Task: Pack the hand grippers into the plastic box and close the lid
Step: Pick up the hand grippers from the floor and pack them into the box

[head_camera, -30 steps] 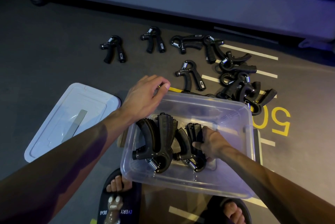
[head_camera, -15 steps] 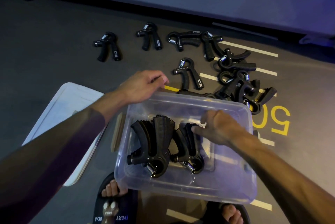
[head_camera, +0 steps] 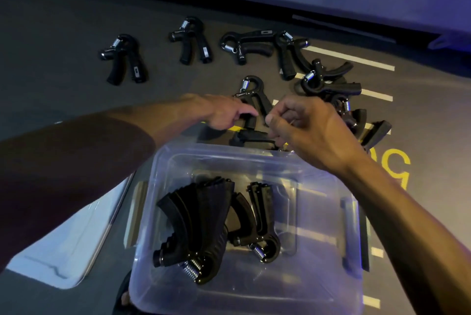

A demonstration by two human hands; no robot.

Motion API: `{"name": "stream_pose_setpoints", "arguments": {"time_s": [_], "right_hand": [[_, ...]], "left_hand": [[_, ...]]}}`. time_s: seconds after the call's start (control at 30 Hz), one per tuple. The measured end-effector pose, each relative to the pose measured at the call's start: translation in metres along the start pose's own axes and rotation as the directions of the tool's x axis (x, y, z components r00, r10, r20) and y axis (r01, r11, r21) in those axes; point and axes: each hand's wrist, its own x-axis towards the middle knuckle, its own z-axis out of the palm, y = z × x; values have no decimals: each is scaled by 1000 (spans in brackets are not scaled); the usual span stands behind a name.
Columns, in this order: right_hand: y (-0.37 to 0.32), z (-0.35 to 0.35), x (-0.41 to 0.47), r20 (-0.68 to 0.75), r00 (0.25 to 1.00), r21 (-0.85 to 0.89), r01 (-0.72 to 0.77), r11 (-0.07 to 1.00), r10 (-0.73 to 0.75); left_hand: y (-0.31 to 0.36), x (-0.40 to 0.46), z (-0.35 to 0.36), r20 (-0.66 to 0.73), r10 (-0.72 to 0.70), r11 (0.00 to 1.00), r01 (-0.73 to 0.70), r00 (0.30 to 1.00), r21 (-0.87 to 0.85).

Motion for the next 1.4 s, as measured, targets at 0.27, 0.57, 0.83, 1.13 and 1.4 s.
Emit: {"name": "stream_pose_setpoints", "arguments": {"time_s": [0.27,0.57,0.83,1.13,1.4], "right_hand": [[6,5,6,28,999,9,-29,1000,29],[-8,-1,-8,-119,992,-12,34,999,-35],[-20,-14,-35,-327,945,192,84,978,-17],[-41,-20,-75,-320,928,223,269,937,-190],[5,7,-98,141,985,100,-110,989,95]], "left_hand": [[17,11,9,-16,5,996,-3,1000,86],[10,-38,-21,-496,-129,964,-8,859,-265],[50,-135,-46,-771,-115,947,-166,626,-276],[96,-188,-31,-768,-56,837,-389,638,-384],[71,-171,39,-847,-125,923,-253,517,-290]]}}
